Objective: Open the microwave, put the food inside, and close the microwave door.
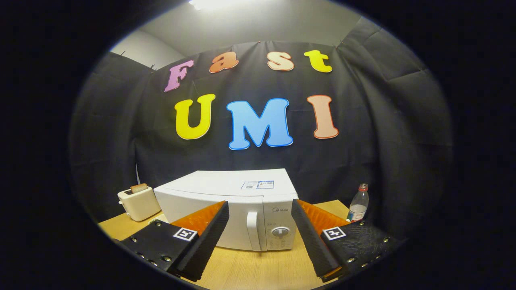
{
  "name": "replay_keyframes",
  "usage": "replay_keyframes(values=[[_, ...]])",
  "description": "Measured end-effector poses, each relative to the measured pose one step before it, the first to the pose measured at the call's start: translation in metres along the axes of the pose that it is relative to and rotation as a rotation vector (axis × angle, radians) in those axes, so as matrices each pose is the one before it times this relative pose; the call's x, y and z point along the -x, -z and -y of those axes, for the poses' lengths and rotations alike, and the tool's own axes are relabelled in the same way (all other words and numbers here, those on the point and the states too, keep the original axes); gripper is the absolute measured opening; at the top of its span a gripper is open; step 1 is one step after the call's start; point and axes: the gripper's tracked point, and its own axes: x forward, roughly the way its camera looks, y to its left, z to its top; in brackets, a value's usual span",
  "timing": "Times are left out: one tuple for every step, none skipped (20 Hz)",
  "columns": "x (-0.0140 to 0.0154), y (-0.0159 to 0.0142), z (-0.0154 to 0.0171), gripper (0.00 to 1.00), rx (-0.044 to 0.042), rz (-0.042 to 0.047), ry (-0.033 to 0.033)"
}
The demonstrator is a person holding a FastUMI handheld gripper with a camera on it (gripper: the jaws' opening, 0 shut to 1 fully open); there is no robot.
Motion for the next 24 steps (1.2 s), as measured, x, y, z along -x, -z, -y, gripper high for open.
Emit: replay_keyframes(values=[[-0.00683, 0.00392, 0.0004, 0.97, 0.00036, -0.00793, -0.00103], [-0.00594, 0.00372, 0.00049, 0.97, -0.00037, -0.00852, -0.00264], [-0.00579, 0.00536, -0.00045, 0.97, 0.00027, -0.00891, -0.00315], [-0.00561, 0.00447, 0.00051, 0.98, 0.0024, -0.00957, -0.00187], [-0.00519, 0.00479, 0.0001, 0.98, 0.00425, -0.00981, -0.00172], [-0.00544, 0.00411, -0.00021, 0.97, 0.00454, -0.01065, -0.00229], [-0.00482, 0.00511, 0.0012, 0.95, 0.0044, -0.01047, -0.00094], [-0.00453, 0.00456, -0.00071, 0.95, 0.00249, -0.01129, -0.00571], [-0.00488, 0.00609, -0.00072, 0.95, 0.00222, -0.0134, -0.00414], [-0.00487, 0.00465, -0.00015, 0.95, 0.00182, -0.01227, -0.00469], [-0.00479, 0.00499, -0.00033, 0.95, 0.00177, -0.01159, -0.00346], [-0.00501, 0.00461, 0.00014, 0.95, 0.00282, -0.01033, -0.00242], [-0.00506, 0.00424, 0.00067, 0.95, 0.00416, -0.00939, -0.00124], [-0.00437, 0.00439, -0.00014, 0.95, 0.00202, -0.00971, -0.00182], [-0.00501, 0.00597, -0.00083, 0.91, 0.00027, -0.01133, -0.00425], [-0.00505, 0.00401, -0.00056, 0.91, -0.00141, -0.01237, -0.00551], [-0.00482, 0.00511, -0.00104, 0.9, -0.00255, -0.01135, -0.00375], [-0.00454, 0.0036, -0.00065, 0.84, -0.00451, -0.01098, -0.00321], [-0.00464, 0.00494, -0.00154, 0.77, -0.00381, -0.01155, -0.00219], [-0.00356, 0.00399, -0.00131, 0.77, -0.00287, -0.01222, -0.00462], [-0.00283, 0.00533, -0.00281, 0.77, -0.00137, -0.01269, -0.00755], [-0.00508, 0.00474, -0.0026, 0.78, 0.00406, -0.01054, -0.00739], [0.00232, -0.00018, -0.00139, 0.6, 0.00343, -0.00204, -0.00558], [-0.00066, 0.00056, -0.0029, 0.52, 0.01304, 0.00307, -0.00071]])
